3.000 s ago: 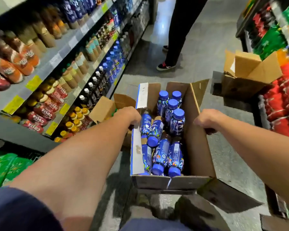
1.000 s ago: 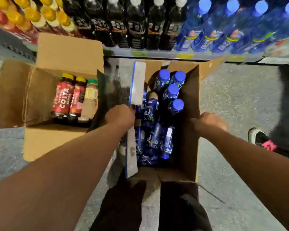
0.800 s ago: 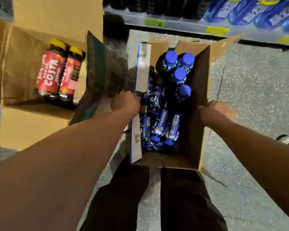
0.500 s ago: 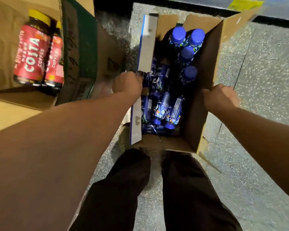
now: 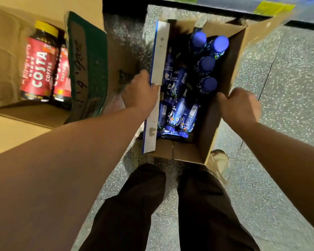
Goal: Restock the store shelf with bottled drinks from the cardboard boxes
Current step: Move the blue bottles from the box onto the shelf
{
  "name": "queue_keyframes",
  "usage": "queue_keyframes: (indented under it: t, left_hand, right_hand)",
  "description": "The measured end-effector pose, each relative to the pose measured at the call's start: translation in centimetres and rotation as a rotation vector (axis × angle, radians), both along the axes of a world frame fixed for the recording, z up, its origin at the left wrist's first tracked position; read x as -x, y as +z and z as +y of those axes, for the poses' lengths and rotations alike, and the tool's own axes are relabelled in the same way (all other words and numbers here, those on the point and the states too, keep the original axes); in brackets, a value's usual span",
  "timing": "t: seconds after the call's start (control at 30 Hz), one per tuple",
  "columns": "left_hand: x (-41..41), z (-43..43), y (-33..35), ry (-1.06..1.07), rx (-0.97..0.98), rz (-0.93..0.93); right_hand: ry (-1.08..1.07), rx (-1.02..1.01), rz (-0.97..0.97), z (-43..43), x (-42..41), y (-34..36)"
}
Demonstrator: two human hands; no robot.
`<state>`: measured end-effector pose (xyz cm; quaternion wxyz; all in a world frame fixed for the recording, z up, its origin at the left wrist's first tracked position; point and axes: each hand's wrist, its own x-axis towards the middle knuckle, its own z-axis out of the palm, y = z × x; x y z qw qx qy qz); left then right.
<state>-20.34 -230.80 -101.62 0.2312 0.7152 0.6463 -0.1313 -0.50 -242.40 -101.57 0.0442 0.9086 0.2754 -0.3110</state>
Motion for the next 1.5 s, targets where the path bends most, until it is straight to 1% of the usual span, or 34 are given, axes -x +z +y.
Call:
queue_keyframes:
  t: [0.07,0.13,0.23,0.3,0.37,0.4,0.47,0.53,0.6,0.7,0.87,1.0,1.1,1.2,1.3,1.4,1.5]
  left_hand:
    - [-0.3,0.3,1.6,-0.058,-0.043,-0.076]
    - [-1.2,0.3,2.6,-0.197,-0.039,-0.127]
    - [-3.9,0.3,2.2,-0.432,-0.023,-0.210]
    - [-6.0,0.6,0.7,-0.543,-0.005,-0.215]
    - [-7.9,1.2,-1.1,-0.578,0.007,-0.172]
    - [-8.5,1.5,-2.0,-0.590,0.015,-0.146]
    - [-9.4,1.9,-3.6,-0.632,0.024,-0.123]
    - [-10.1,2.3,-4.7,-0.705,0.044,-0.139]
    - [-10.8,2.6,-5.4,-0.787,0.104,-0.169]
    - [-11.6,3.3,-6.1,-0.850,0.107,-0.130]
    - [-12.4,2.6,-6.2,-0.829,0.056,-0.124]
    - [-10.6,2.9,-2.9,-0.791,0.056,-0.124]
    - [-10.0,3.5,1.5,-0.814,0.075,-0.106]
    - [-9.6,4.1,6.6,-0.867,0.041,-0.126]
    - [-9.2,4.9,12.2,-0.832,0.034,-0.148]
    - [-9.4,6.1,18.3,-0.832,0.064,-0.115]
    - [-9.6,7.2,24.5,-0.819,0.049,-0.140]
  right_hand:
    - [0.003,-0.147,-0.004,1.0,-0.2,0.9]
    - [0.080,-0.224,0.034,1.9,-0.4,1.2]
    - [0.287,-0.215,0.050,2.8,-0.9,0.6]
    - [0.478,-0.198,-0.005,2.9,-1.3,-0.5]
    - [0.659,-0.157,-0.104,2.9,-1.7,-1.6]
    - [0.710,-0.144,-0.147,2.8,-1.7,-2.1]
    - [0.746,-0.154,-0.225,2.7,-1.7,-2.9]
    - [0.725,-0.160,-0.282,2.7,-1.5,-3.4]
    - [0.682,-0.170,-0.294,2.6,-1.2,-3.9]
    - [0.605,-0.227,-0.291,2.6,-0.6,-4.7]
    - [0.582,-0.250,-0.292,2.4,-0.8,-5.4]
    - [0.525,-0.289,-0.206,1.6,-1.1,-3.4]
    - [0.399,-0.318,-0.126,1.2,-1.1,0.1]
    - [0.291,-0.319,-0.041,1.9,-1.3,5.0]
    - [0.224,-0.276,0.033,2.9,-2.2,11.1]
    - [0.122,-0.240,0.061,4.3,-3.6,18.0]
    - [0.118,-0.250,0.063,5.6,-5.0,25.1]
